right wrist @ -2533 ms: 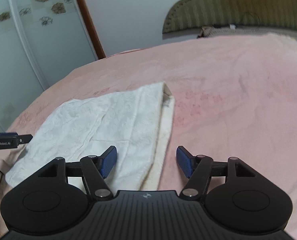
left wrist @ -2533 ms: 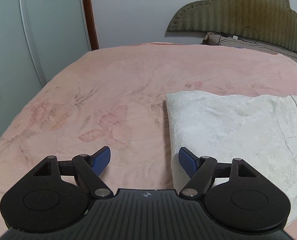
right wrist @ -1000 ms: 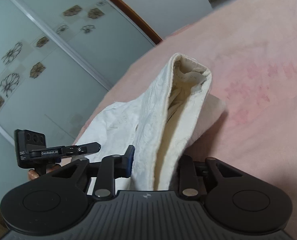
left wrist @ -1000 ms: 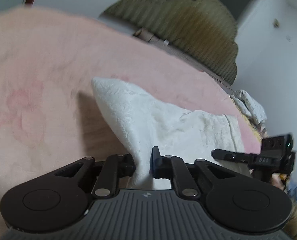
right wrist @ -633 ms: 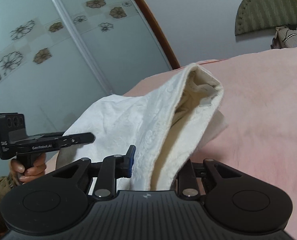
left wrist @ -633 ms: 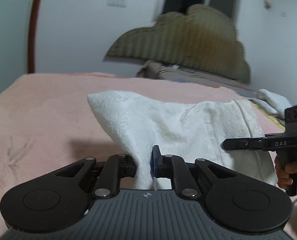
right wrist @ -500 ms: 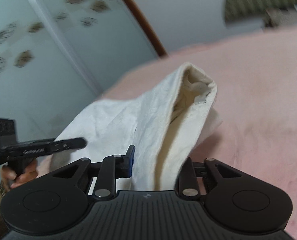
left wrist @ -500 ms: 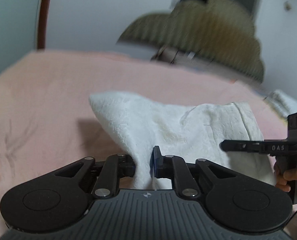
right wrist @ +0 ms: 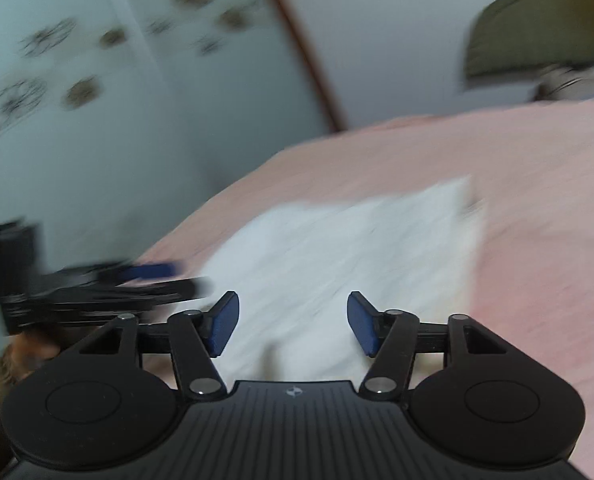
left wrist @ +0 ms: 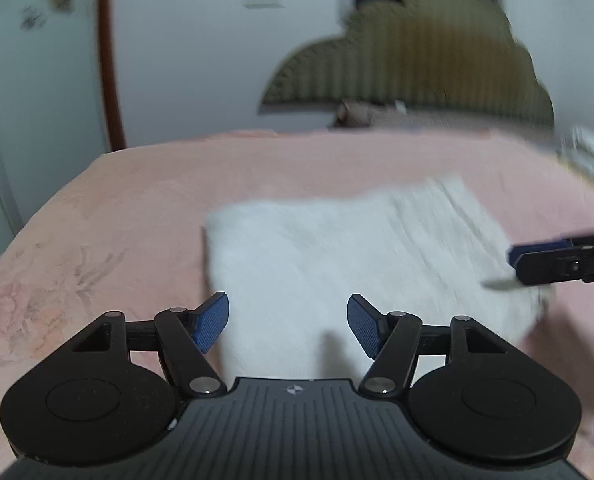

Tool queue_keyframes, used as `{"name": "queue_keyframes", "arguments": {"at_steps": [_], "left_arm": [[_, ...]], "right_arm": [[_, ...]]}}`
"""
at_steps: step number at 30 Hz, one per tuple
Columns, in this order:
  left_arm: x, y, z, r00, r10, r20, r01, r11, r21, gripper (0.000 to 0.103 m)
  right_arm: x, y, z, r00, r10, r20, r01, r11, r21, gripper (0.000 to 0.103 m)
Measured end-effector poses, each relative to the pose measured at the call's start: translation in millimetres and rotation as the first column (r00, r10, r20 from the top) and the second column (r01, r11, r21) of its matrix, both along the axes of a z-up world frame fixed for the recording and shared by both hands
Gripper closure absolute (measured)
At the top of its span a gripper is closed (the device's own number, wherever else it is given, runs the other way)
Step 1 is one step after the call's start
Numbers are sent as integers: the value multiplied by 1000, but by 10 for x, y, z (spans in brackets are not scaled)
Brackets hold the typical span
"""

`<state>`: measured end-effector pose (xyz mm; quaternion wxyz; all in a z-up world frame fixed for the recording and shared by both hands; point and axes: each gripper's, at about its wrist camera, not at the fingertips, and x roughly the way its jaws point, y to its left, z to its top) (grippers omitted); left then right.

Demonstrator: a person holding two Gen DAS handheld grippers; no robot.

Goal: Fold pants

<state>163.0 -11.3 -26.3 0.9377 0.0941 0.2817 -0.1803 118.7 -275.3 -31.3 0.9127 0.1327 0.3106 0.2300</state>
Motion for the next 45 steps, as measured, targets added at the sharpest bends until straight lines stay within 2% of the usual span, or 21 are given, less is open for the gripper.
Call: {"name": "queue_keyframes", "arguments": {"at_steps": [1,2,4,5,7,9,11,14,16,19,21,22,24,26,27,29,32,45], "left_arm": [[-9,-65,-75,1000,0,-15,1,999,47,36],[-2,-118,-141,1000,6,-16,-4,997,79,35],[-46,-138,-153,1000,29,9,-30,995,95,38],[-108,-99,-124,999,46,17,-48,995,91,39],[-229,-28,-33,998,61,29,-62,997,34,39],[-376,60,16,995,96,18,-95,995,-20,37],[-464,77,29,989,149,-12,-149,987,-53,35],[-593,112,-20,975,206,-84,-213,972,-94,34],[-673,144,-88,965,237,-109,-248,963,-102,32],[-734,151,-194,959,248,-138,-260,963,-77,32],[-763,152,-238,962,233,-144,-245,966,-77,31],[-766,131,-268,964,228,-139,-239,969,-66,30],[-791,87,-324,967,221,-125,-227,973,-39,28],[-845,60,-373,973,208,-94,-211,977,-18,22],[-874,45,-409,973,218,-73,-219,976,-2,19],[-918,45,-452,970,240,-49,-240,971,6,14],[-880,95,-456,965,251,-72,-252,968,-12,8],[-859,123,-449,963,256,-82,-259,965,-27,7]], "right_arm": [[12,35,-85,999,-31,-32,29,997,-66,44],[18,28,-148,998,-47,-45,44,996,-72,44],[-42,-23,-140,991,-123,-47,123,992,-10,44],[-98,-13,-96,985,-165,-40,165,986,-7,44],[-271,116,-31,979,-204,12,204,978,-33,40],[-376,235,-38,982,-187,32,188,981,-55,22],[-372,337,-74,984,-177,7,177,980,-90,21],[-431,543,-134,976,-219,-16,212,959,-186,20],[-514,626,-131,963,-267,-40,250,938,-240,20],[-662,744,-93,955,-293,-37,274,926,-259,18],[-732,810,-89,955,-295,-24,278,922,-268,3],[-755,837,-107,951,-308,-15,291,914,-282,1],[-739,878,-185,936,-351,-23,325,888,-324,0],[-642,873,-333,920,-387,-63,341,870,-356,0],[-648,881,-362,920,-391,-18,359,862,-357,0],[-667,858,-388,915,-404,-13,377,863,-336,0],[-681,863,-411,913,-407,1,384,860,-337,0],[-682,869,-416,914,-407,3,383,859,-341,0]]}}
